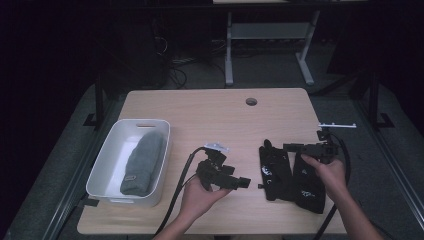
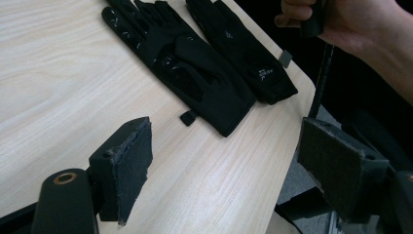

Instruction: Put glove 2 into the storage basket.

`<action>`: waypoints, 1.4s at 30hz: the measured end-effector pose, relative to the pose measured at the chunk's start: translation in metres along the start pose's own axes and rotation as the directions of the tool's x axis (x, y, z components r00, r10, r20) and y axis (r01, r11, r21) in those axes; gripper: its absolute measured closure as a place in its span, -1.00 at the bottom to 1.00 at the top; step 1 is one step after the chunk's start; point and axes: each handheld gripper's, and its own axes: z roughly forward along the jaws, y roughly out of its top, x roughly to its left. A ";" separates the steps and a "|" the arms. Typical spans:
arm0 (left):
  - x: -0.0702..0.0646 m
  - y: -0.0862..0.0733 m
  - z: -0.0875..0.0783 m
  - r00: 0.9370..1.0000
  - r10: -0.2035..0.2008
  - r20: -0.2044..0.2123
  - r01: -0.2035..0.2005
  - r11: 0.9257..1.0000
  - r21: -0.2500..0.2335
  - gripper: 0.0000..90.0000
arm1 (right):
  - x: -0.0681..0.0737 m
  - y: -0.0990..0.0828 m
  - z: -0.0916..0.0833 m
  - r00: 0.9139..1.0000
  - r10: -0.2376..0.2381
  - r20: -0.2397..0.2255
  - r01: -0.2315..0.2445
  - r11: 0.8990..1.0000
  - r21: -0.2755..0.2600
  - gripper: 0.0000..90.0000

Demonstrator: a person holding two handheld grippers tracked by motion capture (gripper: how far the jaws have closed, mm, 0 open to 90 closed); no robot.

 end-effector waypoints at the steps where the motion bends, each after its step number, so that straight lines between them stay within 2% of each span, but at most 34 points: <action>1: 0.000 0.000 0.003 1.000 0.001 0.004 -0.001 1.000 -0.002 -0.55 | -0.005 -0.004 -0.005 1.000 0.002 0.011 -0.002 1.000 0.007 -0.23; 7: 0.000 -0.003 0.013 1.000 0.004 0.006 -0.004 1.000 -0.006 -0.55 | -0.016 -0.016 -0.017 0.998 -0.017 0.064 0.015 1.000 0.028 -0.25; 14: -0.001 -0.004 0.021 1.000 0.005 0.005 -0.005 1.000 0.003 -0.55 | -0.023 -0.025 -0.027 0.994 -0.044 0.098 0.040 0.998 0.044 -0.25; 18: -0.003 -0.004 0.023 1.000 0.006 0.003 -0.006 1.000 0.007 -0.55 | -0.028 -0.034 -0.035 0.986 -0.085 0.146 0.077 0.995 0.064 -0.23; 20: -0.003 -0.005 0.024 1.000 0.007 0.003 -0.007 1.000 0.010 -0.55 | -0.029 -0.036 -0.036 0.984 -0.092 0.154 0.082 0.994 0.069 -0.22; 23: -0.002 -0.006 0.026 1.000 -0.001 0.003 0.001 1.000 0.008 -0.55 | -0.031 -0.045 -0.040 0.971 -0.129 0.201 0.114 0.990 0.084 -0.19; 24: -0.002 -0.006 0.026 1.000 -0.001 0.003 0.001 1.000 0.008 -0.55 | -0.031 -0.045 -0.040 0.971 -0.129 0.201 0.114 0.990 0.084 -0.19; 25: -0.002 -0.006 0.027 1.000 -0.001 0.006 0.001 1.000 0.010 -0.55 | -0.031 -0.050 -0.041 0.962 -0.155 0.224 0.134 0.985 0.104 -0.18; 26: -0.002 -0.006 0.027 1.000 -0.001 0.006 0.001 1.000 0.010 -0.55 | -0.031 -0.050 -0.041 0.962 -0.155 0.224 0.134 0.985 0.104 -0.18; 27: -0.002 -0.007 0.028 1.000 0.000 0.005 0.000 1.000 0.016 -0.55 | -0.031 -0.053 -0.041 0.949 -0.191 0.251 0.162 0.978 0.132 -0.17; 28: -0.002 -0.007 0.028 1.000 0.000 0.005 0.000 1.000 0.016 -0.55 | -0.031 -0.053 -0.041 0.949 -0.191 0.251 0.162 0.978 0.132 -0.17; 29: -0.002 -0.007 0.029 1.000 0.001 0.005 -0.001 1.000 0.018 -0.55 | -0.031 -0.056 -0.040 0.938 -0.219 0.267 0.182 0.971 0.155 -0.16; 30: -0.002 -0.007 0.029 1.000 0.001 0.005 -0.001 1.000 0.018 -0.55 | -0.031 -0.056 -0.040 0.938 -0.219 0.267 0.182 0.971 0.155 -0.16; 31: -0.002 -0.007 0.029 1.000 -0.003 0.008 0.003 1.000 0.016 -0.55 | -0.031 -0.058 -0.038 0.925 -0.249 0.286 0.205 0.963 0.175 -0.14; 32: -0.002 -0.007 0.029 1.000 -0.003 0.008 0.003 1.000 0.016 -0.55 | -0.030 -0.058 -0.037 0.921 -0.257 0.292 0.210 0.960 0.185 -0.14; 33: -0.002 -0.007 0.030 1.000 -0.003 0.008 0.003 1.000 0.019 -0.55 | -0.030 -0.059 -0.037 0.913 -0.274 0.301 0.220 0.954 0.202 -0.13; 34: -0.002 -0.007 0.030 1.000 -0.003 0.010 0.003 1.000 0.021 -0.55 | -0.030 -0.059 -0.037 0.913 -0.274 0.301 0.220 0.954 0.202 -0.13; 35: -0.002 -0.007 0.030 1.000 -0.005 0.012 0.004 1.000 0.018 -0.55 | -0.030 -0.061 -0.035 0.903 -0.295 0.311 0.232 0.946 0.225 -0.09; 37: -0.001 -0.007 0.030 1.000 -0.007 0.013 0.007 1.000 0.018 -0.55 | -0.028 -0.063 -0.034 0.887 -0.324 0.328 0.252 0.937 0.244 -0.07; 39: -0.001 -0.008 0.031 1.000 -0.007 0.012 0.007 1.000 0.020 -0.55 | -0.025 -0.065 -0.031 0.862 -0.372 0.344 0.287 0.918 0.273 -0.03; 40: -0.001 -0.008 0.031 1.000 -0.007 0.012 0.007 1.000 0.020 -0.55 | -0.025 -0.065 -0.031 0.862 -0.372 0.344 0.287 0.918 0.273 -0.03; 41: -0.001 -0.008 0.031 1.000 -0.009 0.012 0.009 1.000 0.019 -0.55 | -0.022 -0.067 -0.028 0.838 -0.410 0.361 0.317 0.903 0.290 0.00; 42: -0.001 -0.008 0.031 1.000 -0.009 0.012 0.009 1.000 0.019 -0.55 | -0.020 -0.068 -0.027 0.831 -0.418 0.368 0.323 0.900 0.293 0.02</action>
